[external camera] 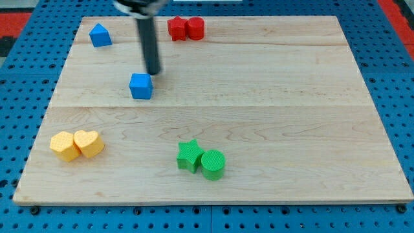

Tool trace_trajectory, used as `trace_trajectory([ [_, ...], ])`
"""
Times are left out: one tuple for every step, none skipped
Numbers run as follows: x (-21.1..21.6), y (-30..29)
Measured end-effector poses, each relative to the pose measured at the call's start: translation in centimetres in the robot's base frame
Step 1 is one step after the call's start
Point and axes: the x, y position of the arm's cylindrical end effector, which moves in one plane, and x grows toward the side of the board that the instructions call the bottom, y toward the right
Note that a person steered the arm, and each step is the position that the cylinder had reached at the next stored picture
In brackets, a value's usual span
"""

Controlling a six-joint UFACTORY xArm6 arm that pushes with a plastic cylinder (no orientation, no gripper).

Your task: Push the blue towards the center left

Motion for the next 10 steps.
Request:
trace_trajectory([
  [4.4,7.5],
  [6.0,11.7],
  [9.6,6.5],
  [6.3,2.9],
  [7.2,0.4],
  [8.6,2.2],
  [9.7,-1.6],
  [9.0,-4.2],
  [12.8,-1.6],
  [13.3,-4.4],
])
